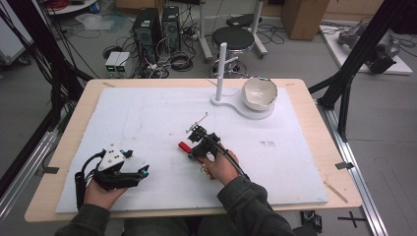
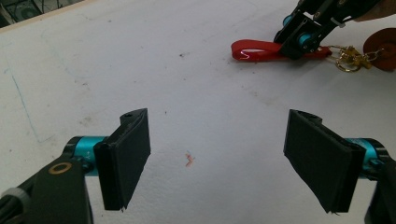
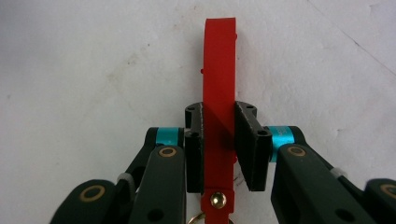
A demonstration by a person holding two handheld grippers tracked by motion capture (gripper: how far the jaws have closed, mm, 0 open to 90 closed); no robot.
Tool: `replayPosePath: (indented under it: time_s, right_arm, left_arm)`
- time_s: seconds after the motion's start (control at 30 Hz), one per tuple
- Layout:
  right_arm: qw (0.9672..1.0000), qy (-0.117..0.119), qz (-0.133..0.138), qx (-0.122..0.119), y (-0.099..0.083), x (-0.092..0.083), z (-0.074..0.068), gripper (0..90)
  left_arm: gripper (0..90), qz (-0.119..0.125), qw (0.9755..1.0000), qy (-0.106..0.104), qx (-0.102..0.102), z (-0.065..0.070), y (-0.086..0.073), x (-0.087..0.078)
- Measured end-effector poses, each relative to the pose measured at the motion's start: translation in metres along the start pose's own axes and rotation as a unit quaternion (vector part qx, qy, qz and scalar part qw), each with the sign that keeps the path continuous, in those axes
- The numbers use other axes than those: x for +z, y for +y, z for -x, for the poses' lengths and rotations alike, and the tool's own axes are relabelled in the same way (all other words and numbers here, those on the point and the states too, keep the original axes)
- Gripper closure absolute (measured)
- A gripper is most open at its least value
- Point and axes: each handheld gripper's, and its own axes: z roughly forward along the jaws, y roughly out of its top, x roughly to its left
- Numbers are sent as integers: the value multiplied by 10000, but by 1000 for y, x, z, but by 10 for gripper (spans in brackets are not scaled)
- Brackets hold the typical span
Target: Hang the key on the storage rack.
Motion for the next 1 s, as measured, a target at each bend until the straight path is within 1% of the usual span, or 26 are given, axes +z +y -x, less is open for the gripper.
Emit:
replayPosePath:
  time_s: [0.07,0.2,0.23,0.27,0.3,0.33,0.37,0.4,0.47,0.53,0.57,0.63,0.67,0.73,0.93,1.0]
  right_arm:
    - [10000,32,18,13,0,0,0,744]
    - [9996,260,77,126,-1,-4,4,744]
    - [9991,330,146,201,-2,-7,6,744]
    - [9991,330,146,201,-2,-7,6,744]
    - [9986,423,195,259,-3,-11,9,744]
    - [9986,423,195,259,-3,-11,9,744]
    - [9978,511,270,309,-4,-15,11,744]
    - [9976,542,315,309,-5,-17,13,745]
    - [9972,568,354,330,-6,-20,14,745]
    - [9959,685,461,378,-9,-27,18,745]
    - [9959,685,461,378,-9,-27,18,745]
    - [9947,747,574,404,-11,-34,21,745]
    - [9947,747,574,404,-11,-34,21,745]
    - [9933,811,712,407,-13,-40,23,745]
    - [9912,873,902,424,-16,-56,25,745]
    - [9900,899,1002,432,-16,-63,26,745]
  left_arm:
    - [231,1,10000,-4,2,0,0,0]
    - [231,18,10000,10,-5,0,0,-1]
    - [231,23,10000,12,-17,0,0,-1]
    - [231,19,10000,15,-10,0,0,-1]
    - [231,25,10000,11,-13,-1,0,-1]
    - [231,26,10000,10,-13,-1,0,-1]
    - [231,26,10000,11,-12,-1,0,-1]
    - [231,20,10000,10,-11,-1,0,-1]
    - [231,15,10000,10,4,-1,0,-1]
    - [230,14,10000,11,4,-1,0,-1]
    - [230,19,10000,13,1,-1,0,-1]
    - [231,24,10000,15,0,-1,0,-1]
    - [231,23,10000,16,4,-1,0,-1]
    - [231,26,10000,18,-1,-1,0,-1]
    - [231,32,10000,23,4,0,0,-1]
    - [231,29,10000,24,9,0,0,-1]
